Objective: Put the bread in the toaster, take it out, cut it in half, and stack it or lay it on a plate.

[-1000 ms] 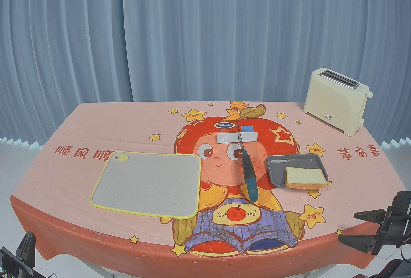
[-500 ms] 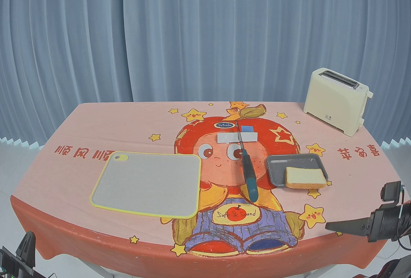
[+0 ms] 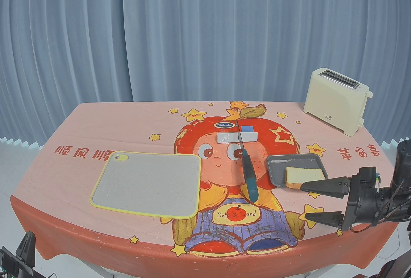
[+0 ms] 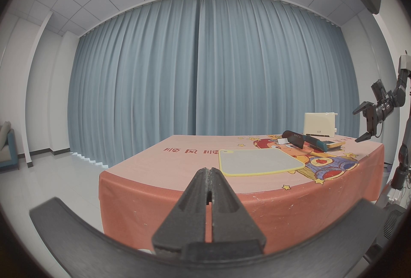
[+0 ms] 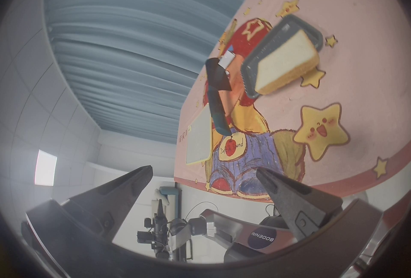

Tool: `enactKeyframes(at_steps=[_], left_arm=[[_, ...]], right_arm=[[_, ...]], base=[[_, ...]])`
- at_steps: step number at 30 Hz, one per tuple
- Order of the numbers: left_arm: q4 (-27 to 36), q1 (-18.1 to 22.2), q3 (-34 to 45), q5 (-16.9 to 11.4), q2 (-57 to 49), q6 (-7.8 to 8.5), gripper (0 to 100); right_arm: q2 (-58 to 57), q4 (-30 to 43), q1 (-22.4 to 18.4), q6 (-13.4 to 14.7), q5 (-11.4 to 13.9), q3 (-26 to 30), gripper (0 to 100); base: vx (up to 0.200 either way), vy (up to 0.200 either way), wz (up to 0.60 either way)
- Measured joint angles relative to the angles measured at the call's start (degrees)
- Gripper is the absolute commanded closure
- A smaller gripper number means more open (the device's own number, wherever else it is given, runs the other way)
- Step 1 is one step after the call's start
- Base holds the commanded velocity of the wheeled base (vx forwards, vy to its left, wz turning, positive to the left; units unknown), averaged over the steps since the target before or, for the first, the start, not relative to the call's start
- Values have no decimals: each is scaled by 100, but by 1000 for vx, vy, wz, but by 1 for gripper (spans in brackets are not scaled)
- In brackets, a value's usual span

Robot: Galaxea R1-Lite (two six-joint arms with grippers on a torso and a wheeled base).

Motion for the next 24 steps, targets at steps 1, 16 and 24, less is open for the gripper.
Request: enactKeyframes(at_steps=[1, 16, 24], left_arm=[[0, 0, 0, -2, 0, 0, 100], [0, -5, 0, 0, 0, -1, 100], [0, 0, 0, 0, 0, -1, 100]], right_arm=[[74, -11, 6, 91, 2, -16, 0], [405, -57, -28, 1549, -2, -286, 0], [618, -57, -369, 1703, -5, -405, 0]], base=[[0, 0, 0], [0, 0, 0], [0, 0, 0]])
